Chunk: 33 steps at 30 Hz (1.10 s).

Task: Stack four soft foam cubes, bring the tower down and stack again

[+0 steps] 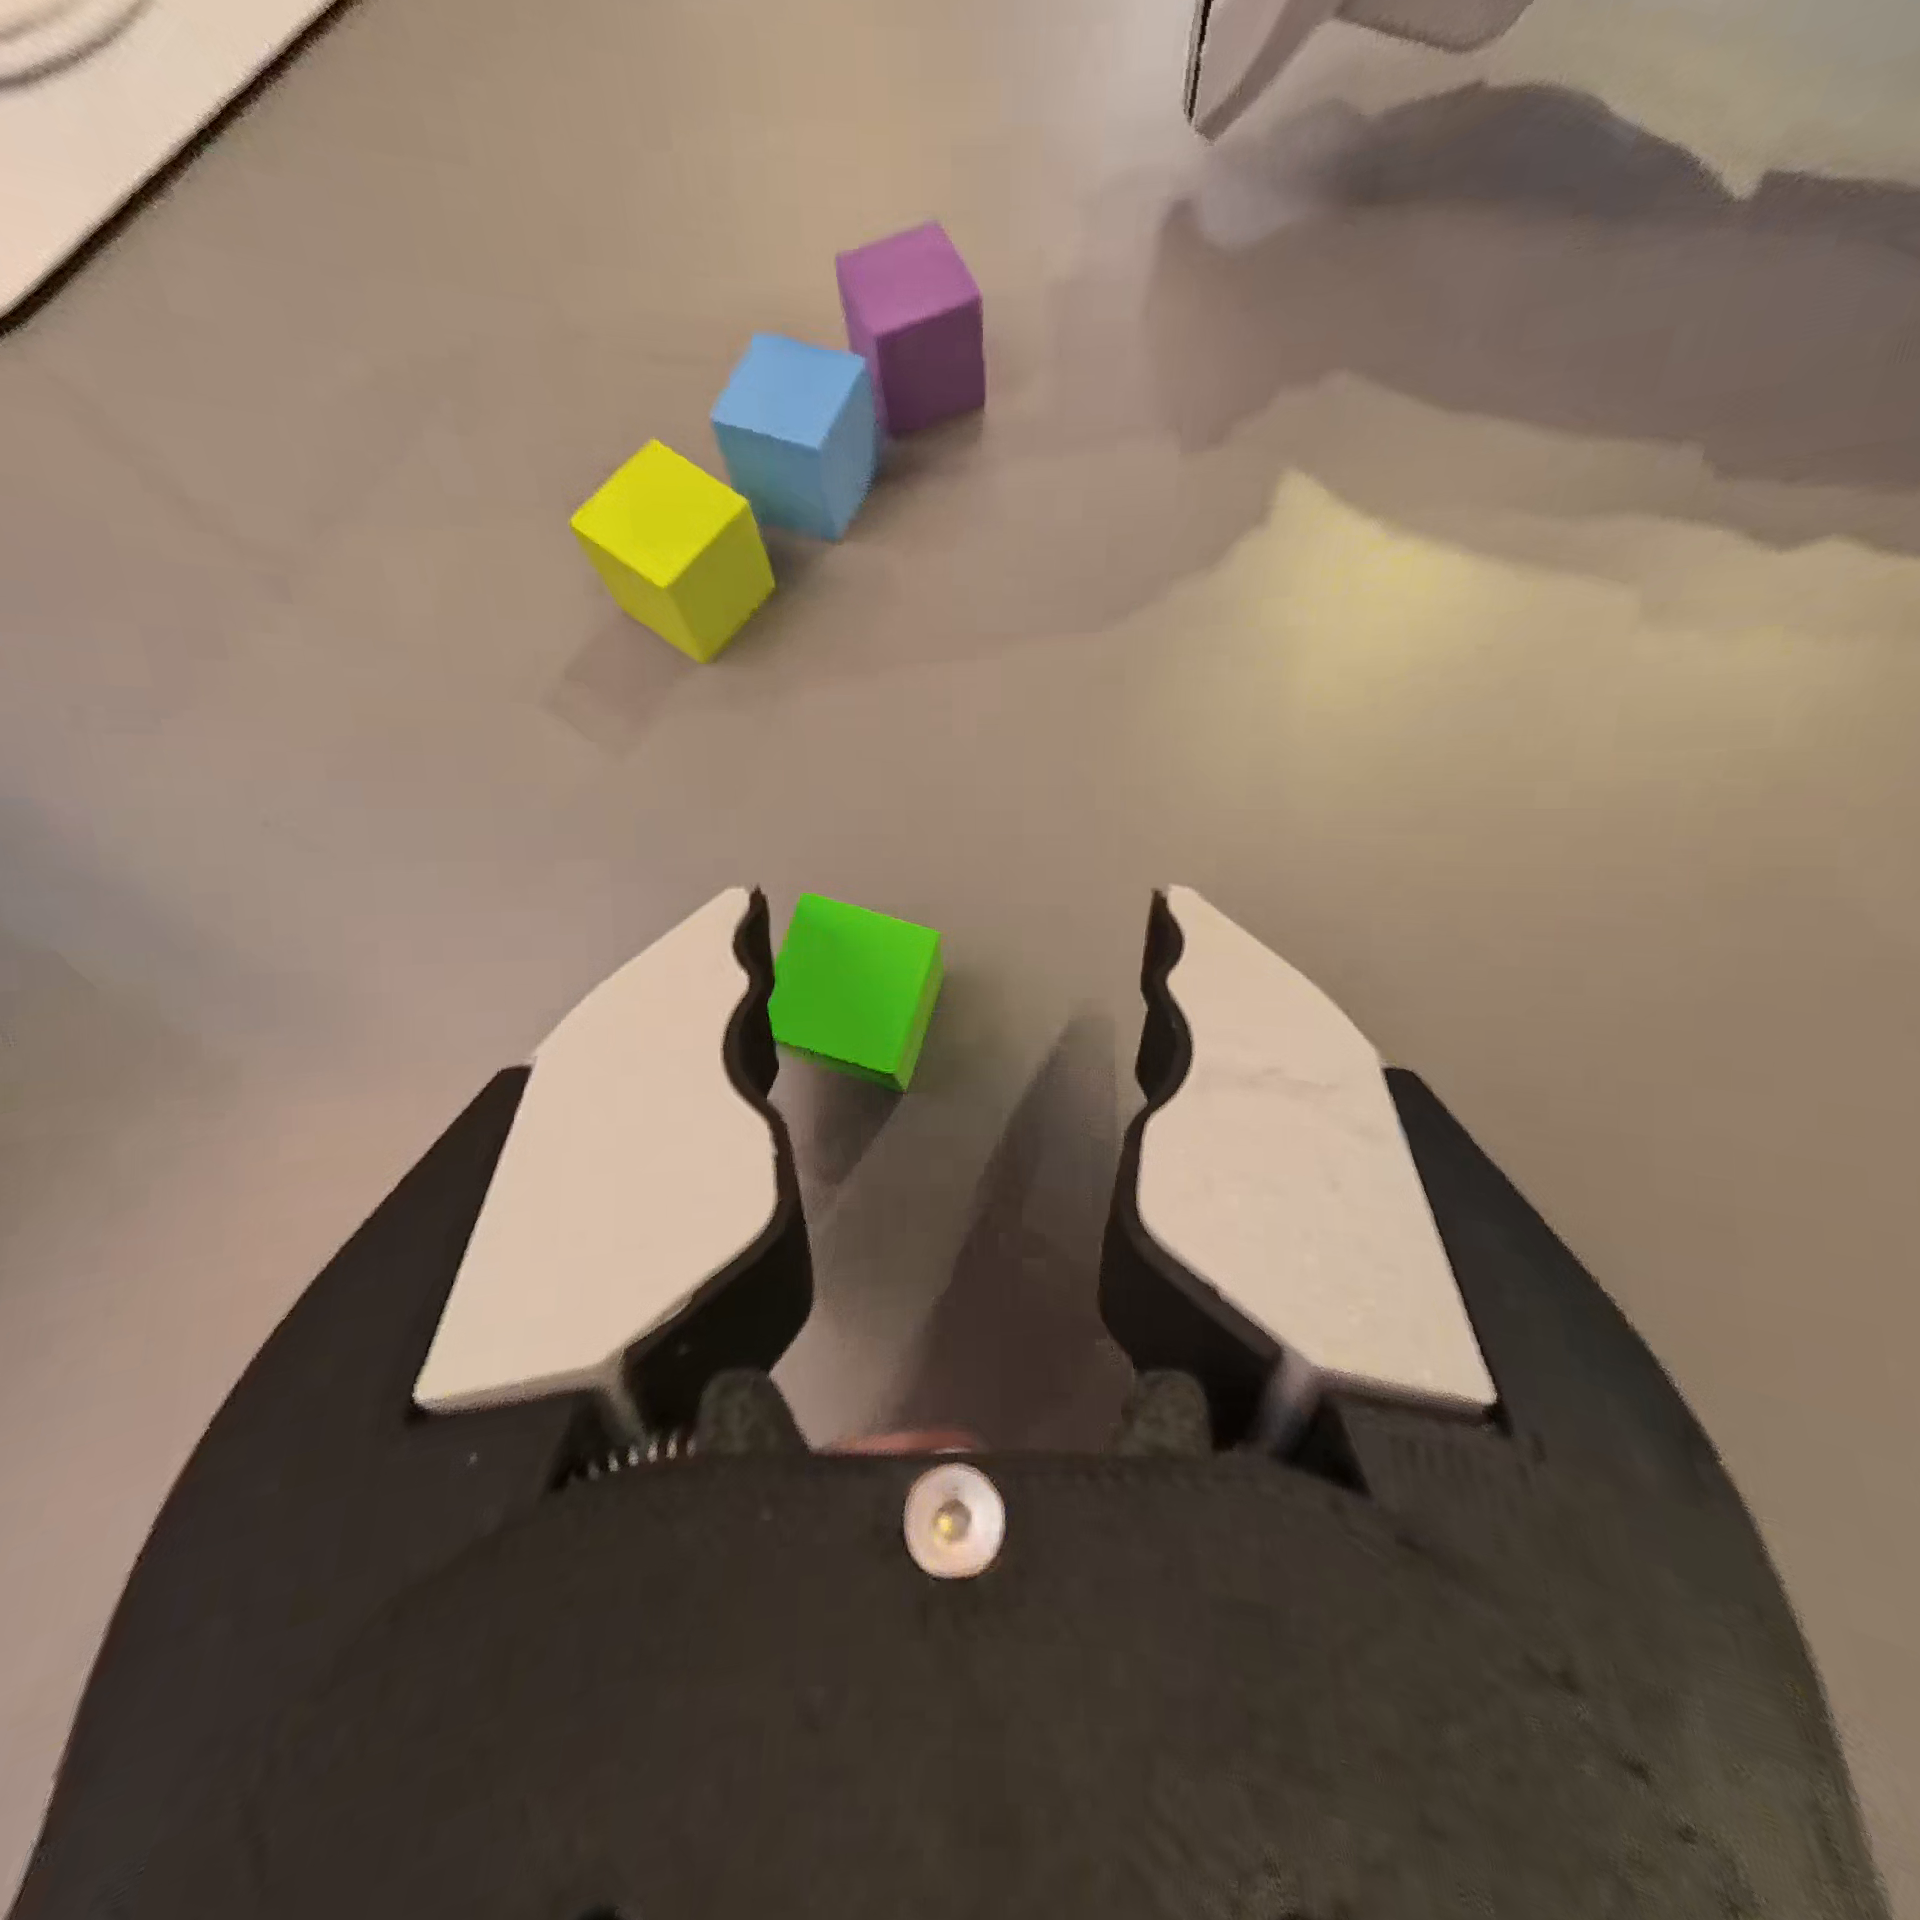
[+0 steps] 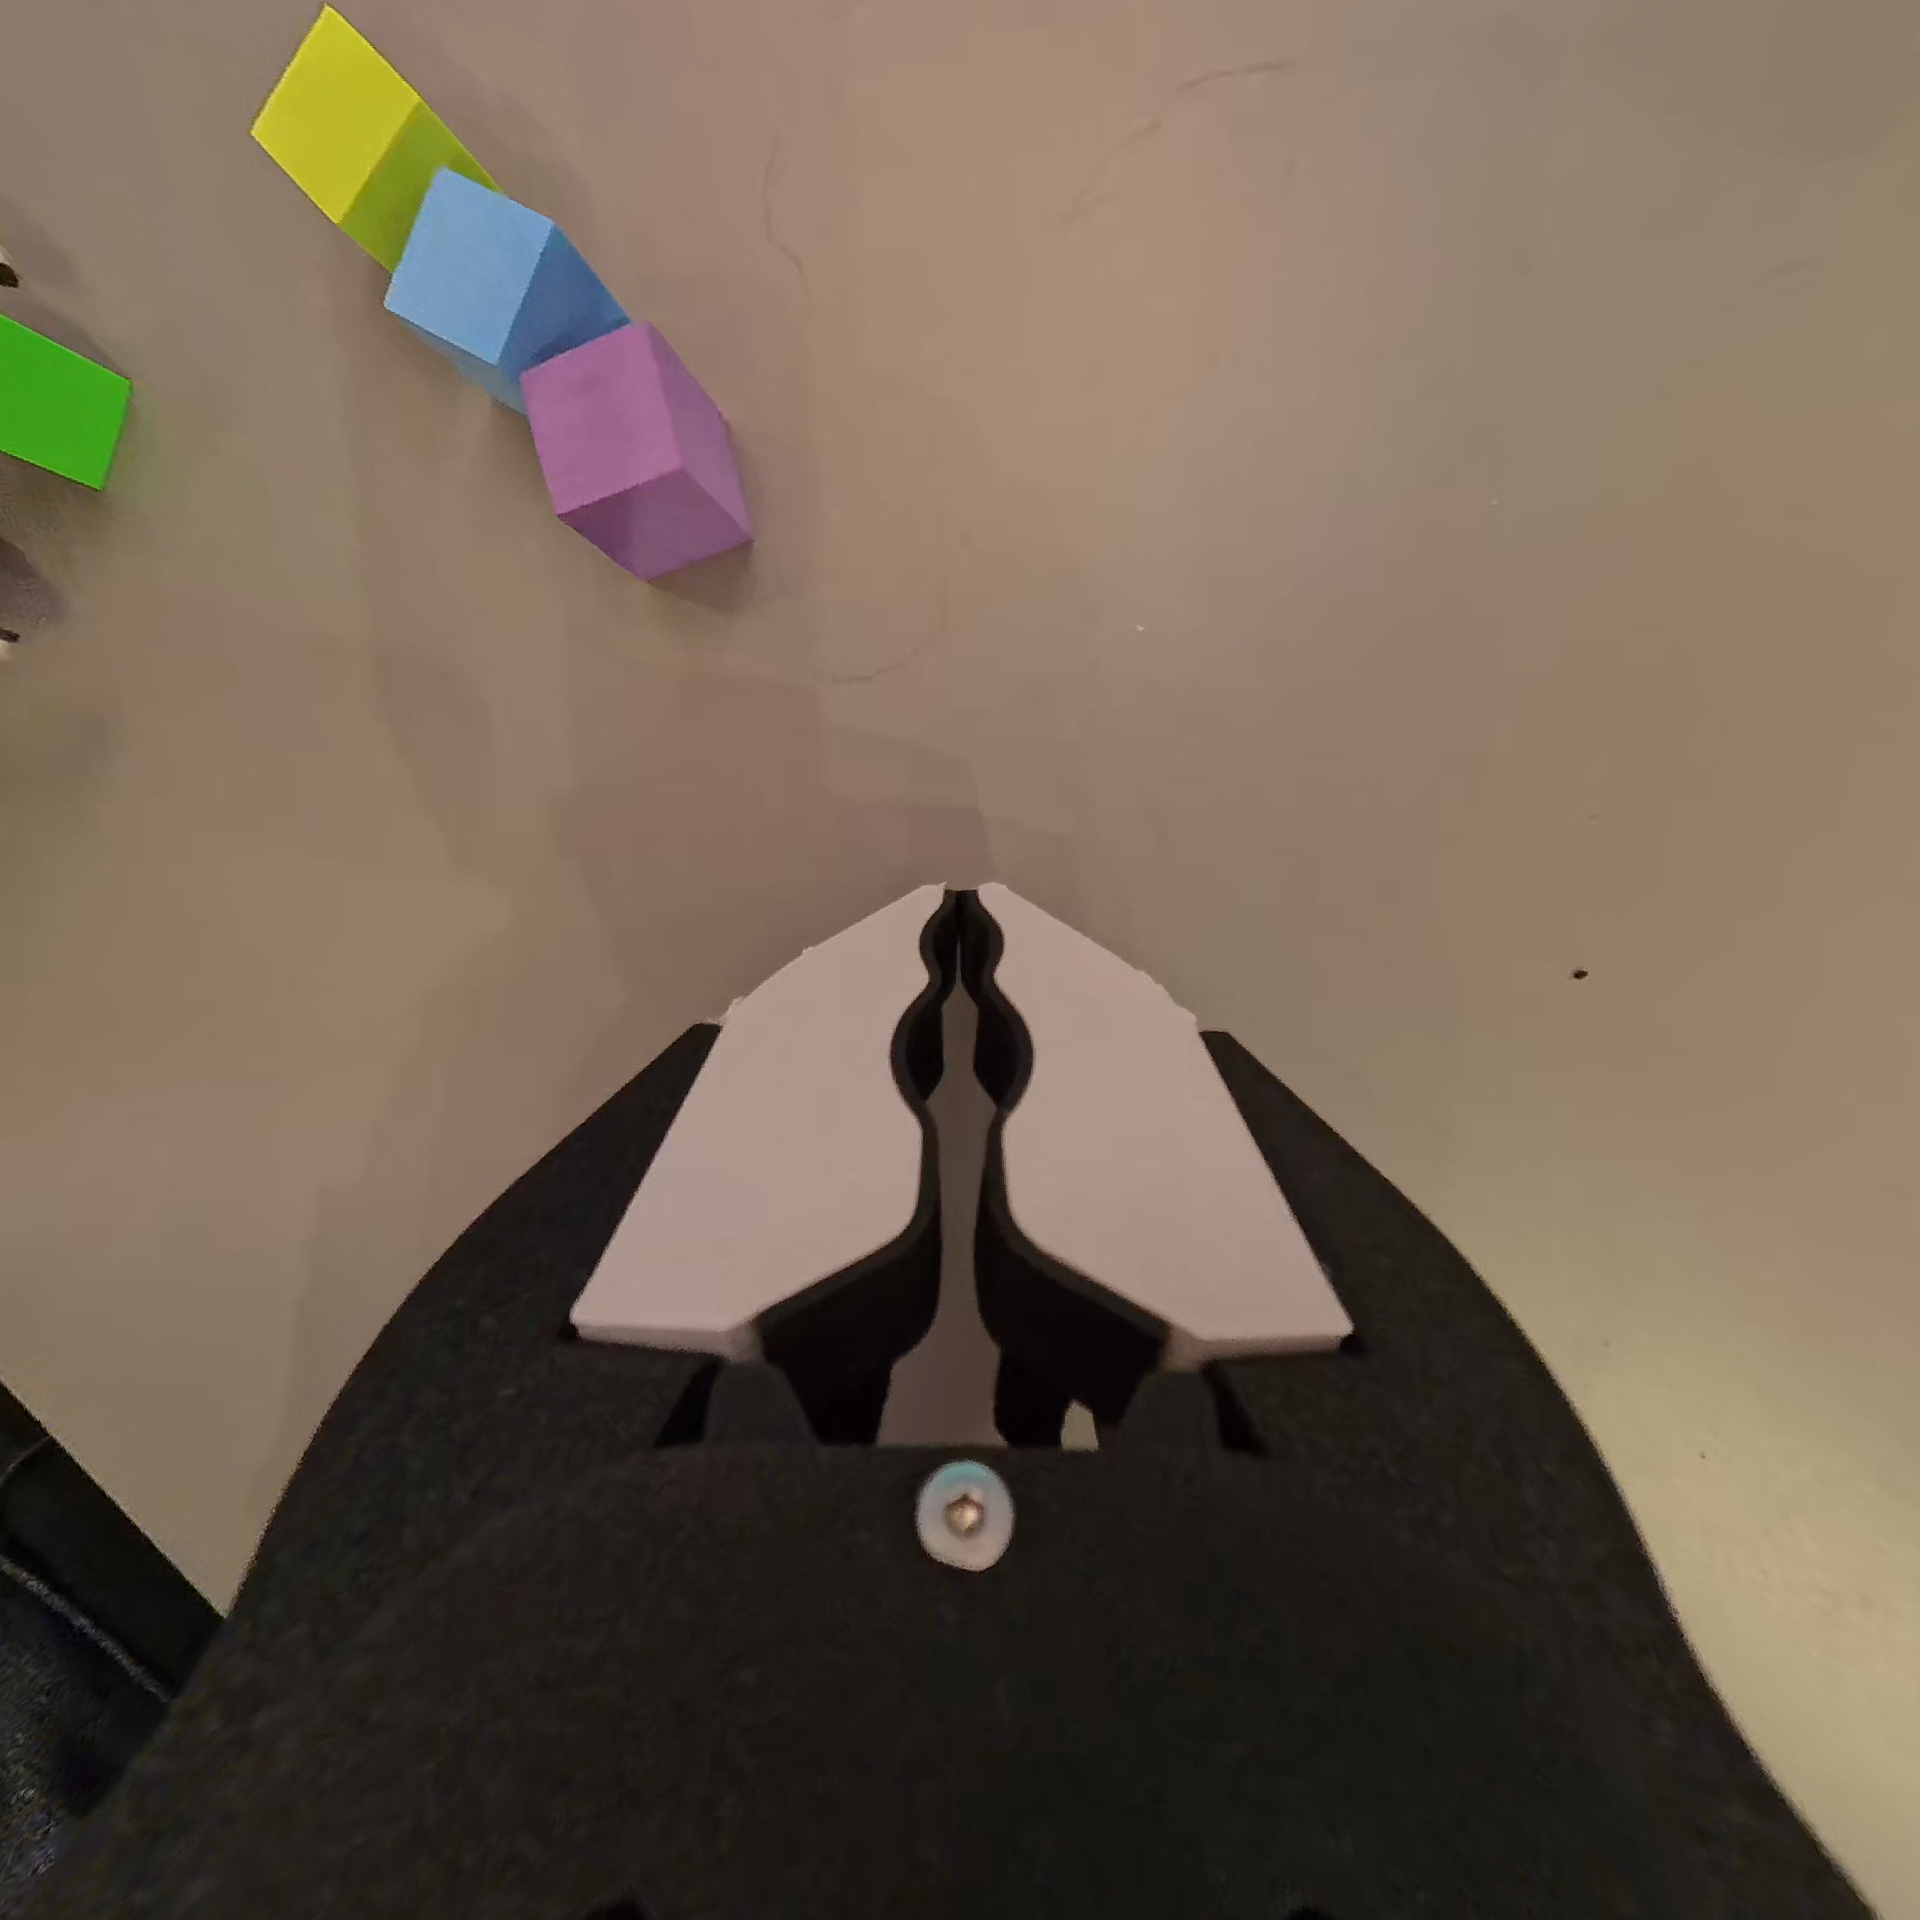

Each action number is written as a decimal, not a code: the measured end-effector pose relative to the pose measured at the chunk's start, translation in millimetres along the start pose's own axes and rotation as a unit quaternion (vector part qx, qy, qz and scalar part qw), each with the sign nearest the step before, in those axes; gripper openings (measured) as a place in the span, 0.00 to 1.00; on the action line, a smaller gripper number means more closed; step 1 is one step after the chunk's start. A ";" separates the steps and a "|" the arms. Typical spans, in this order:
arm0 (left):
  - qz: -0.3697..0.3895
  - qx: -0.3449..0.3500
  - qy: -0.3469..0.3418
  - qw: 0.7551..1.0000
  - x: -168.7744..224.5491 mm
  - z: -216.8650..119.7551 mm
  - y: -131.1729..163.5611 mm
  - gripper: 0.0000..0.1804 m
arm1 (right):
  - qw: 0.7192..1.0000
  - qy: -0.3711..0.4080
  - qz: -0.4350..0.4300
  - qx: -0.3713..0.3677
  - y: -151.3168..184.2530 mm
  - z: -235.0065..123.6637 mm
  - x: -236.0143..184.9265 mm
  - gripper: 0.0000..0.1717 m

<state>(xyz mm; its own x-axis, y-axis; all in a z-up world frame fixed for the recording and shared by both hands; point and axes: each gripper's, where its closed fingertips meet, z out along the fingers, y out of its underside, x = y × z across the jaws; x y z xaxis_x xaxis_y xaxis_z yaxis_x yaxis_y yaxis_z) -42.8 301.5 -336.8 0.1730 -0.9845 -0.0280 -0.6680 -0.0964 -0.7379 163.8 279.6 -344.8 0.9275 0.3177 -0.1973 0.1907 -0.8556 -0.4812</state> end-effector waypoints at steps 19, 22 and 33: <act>0.030 -0.034 -0.022 0.999 -13.4 0.3 4.2 0.33 | 1.000 -0.007 -0.004 -0.001 1.6 2.5 1.9 0.00; 0.039 -0.064 -0.014 0.997 -13.8 3.1 12.3 0.29 | 1.000 -0.010 -0.004 -0.002 1.9 3.0 1.9 0.00; 0.102 -0.019 0.046 0.993 28.4 38.5 -60.7 0.17 | 1.000 -0.008 0.003 0.006 1.2 -1.8 10.0 0.00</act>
<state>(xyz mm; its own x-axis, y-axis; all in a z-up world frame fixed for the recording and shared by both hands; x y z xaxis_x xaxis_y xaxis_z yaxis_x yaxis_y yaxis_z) 30.6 285.1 -318.8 -0.0354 -0.9931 -0.1117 -0.7094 0.1037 -0.6971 173.9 281.0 -345.8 0.9232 0.3193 -0.2139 0.1812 -0.8524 -0.4904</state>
